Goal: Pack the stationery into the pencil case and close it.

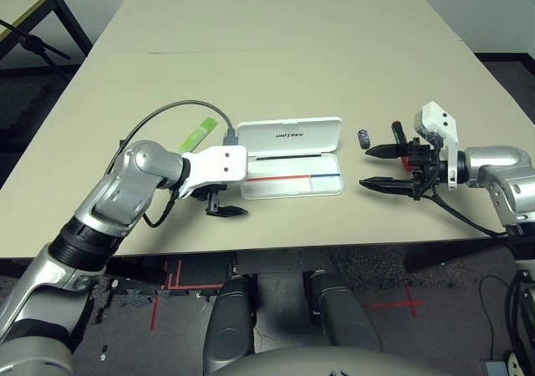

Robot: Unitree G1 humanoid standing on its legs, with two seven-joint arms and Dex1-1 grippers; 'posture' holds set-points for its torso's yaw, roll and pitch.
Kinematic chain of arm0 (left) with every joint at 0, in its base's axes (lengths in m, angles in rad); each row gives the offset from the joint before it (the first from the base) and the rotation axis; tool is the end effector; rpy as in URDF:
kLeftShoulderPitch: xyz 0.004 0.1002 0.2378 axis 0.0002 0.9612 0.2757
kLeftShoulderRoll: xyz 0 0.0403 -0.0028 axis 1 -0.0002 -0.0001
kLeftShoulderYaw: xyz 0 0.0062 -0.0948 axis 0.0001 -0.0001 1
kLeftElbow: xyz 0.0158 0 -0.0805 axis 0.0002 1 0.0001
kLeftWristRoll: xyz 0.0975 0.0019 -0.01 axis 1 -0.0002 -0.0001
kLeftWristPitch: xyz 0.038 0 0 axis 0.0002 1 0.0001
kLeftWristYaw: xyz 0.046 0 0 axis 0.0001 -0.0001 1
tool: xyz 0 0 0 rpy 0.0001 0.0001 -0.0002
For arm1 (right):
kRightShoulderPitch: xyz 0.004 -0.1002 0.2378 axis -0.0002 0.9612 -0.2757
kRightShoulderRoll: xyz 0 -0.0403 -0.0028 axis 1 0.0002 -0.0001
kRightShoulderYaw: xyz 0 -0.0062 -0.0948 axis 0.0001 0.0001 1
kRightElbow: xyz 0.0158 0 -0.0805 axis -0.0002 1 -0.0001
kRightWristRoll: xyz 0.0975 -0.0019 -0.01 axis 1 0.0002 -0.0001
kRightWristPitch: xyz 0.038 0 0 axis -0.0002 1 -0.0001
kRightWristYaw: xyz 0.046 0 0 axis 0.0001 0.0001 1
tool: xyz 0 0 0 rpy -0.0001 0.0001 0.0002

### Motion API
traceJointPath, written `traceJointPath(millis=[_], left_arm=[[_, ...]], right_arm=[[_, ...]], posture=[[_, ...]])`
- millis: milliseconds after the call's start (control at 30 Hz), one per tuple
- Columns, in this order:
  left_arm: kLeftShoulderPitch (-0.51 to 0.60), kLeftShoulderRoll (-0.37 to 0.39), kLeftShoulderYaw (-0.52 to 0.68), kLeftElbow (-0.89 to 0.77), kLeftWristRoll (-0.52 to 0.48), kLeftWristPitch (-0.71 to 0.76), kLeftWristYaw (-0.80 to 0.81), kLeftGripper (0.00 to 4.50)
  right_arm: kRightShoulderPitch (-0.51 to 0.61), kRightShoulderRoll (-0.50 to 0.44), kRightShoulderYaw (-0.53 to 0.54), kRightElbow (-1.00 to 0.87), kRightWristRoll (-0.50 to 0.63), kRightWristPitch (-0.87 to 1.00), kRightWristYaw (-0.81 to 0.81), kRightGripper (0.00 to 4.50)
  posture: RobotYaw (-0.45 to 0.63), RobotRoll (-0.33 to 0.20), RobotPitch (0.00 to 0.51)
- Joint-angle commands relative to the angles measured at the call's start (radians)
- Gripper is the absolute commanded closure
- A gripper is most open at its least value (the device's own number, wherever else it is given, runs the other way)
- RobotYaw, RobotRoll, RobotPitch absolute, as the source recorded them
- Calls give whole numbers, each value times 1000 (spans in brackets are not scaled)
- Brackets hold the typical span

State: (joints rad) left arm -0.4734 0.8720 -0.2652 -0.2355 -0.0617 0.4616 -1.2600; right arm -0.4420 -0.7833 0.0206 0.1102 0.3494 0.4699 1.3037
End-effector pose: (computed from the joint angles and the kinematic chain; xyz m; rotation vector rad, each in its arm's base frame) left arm 0.2509 0.2084 0.1967 0.8442 0.4279 -1.2648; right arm 0.2643 -0.2688 0.1709 -0.2634 0.3655 1.1718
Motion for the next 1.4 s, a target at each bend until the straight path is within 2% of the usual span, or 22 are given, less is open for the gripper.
traceJointPath(millis=[33, 233, 400, 533, 633, 900, 1400], left_arm=[[34, 51, 71, -41, -44, -3, -9, 37], [36, 82, 116, -58, -67, 7, 5, 37], [34, 78, 103, -64, -73, 11, 13, 37], [28, 74, 94, -66, -75, 14, 13, 37], [30, 77, 93, -65, -73, 12, 11, 37], [49, 86, 97, -76, -71, 17, 15, 37], [34, 87, 107, -85, -74, 17, 29, 37]], right_arm=[[29, -46, -64, -93, 48, 114, -55, 0], [20, -77, -134, -199, 90, 396, -250, 0], [-60, -54, -175, -191, 82, 620, -460, 0], [-142, -18, -207, -120, 44, 721, -619, 0], [-180, -1, -212, -60, 14, 734, -701, 0], [-229, 50, -210, 63, -11, 700, -799, 0], [-262, 132, -163, 249, -27, 607, -808, 0]], posture=[[-51, 0, 148], [-68, 0, 156], [-82, 0, 163], [-87, 0, 166], [-83, 0, 166], [-62, 0, 163], [-34, 0, 149]])
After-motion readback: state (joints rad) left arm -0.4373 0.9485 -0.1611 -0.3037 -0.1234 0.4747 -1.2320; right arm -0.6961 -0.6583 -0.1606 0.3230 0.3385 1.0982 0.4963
